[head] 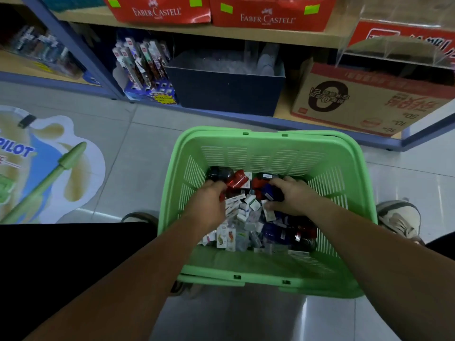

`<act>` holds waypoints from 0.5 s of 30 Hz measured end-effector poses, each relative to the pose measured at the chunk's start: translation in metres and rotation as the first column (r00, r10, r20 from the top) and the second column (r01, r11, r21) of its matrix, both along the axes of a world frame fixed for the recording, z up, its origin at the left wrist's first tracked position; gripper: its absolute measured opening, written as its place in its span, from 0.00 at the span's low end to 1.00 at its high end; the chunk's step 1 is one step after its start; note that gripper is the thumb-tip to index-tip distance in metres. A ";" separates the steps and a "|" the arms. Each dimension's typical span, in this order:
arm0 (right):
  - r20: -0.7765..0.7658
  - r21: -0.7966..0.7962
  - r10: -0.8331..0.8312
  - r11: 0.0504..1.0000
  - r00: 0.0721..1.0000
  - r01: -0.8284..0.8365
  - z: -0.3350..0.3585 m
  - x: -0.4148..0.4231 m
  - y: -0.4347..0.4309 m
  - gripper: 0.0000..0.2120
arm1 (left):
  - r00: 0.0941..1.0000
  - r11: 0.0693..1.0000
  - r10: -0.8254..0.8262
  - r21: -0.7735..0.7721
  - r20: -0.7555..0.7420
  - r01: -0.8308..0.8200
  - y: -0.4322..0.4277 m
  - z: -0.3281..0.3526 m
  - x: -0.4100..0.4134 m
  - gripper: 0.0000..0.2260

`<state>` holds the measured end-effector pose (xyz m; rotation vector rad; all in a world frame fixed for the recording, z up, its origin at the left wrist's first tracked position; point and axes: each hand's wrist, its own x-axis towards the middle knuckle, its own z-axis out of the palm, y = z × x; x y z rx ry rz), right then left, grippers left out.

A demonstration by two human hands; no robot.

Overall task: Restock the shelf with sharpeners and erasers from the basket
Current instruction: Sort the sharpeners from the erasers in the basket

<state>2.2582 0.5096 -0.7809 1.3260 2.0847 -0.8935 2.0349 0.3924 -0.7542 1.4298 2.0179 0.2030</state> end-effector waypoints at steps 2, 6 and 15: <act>-0.020 -0.006 -0.046 0.999 0.999 0.046 0.000 -0.004 -0.001 0.37 | 1.000 0.994 0.010 -0.108 0.020 -0.008 -0.011 -0.008 -0.001 0.19; -0.218 -0.117 -0.358 0.933 0.908 0.340 -0.001 0.005 -0.001 0.28 | 0.999 0.990 0.034 -0.139 0.003 -0.034 -0.014 -0.018 -0.002 0.20; -0.383 -0.159 -0.619 0.775 0.686 0.611 0.010 0.004 -0.012 0.25 | 0.992 0.991 0.006 -0.133 -0.123 -0.022 0.008 -0.024 0.000 0.25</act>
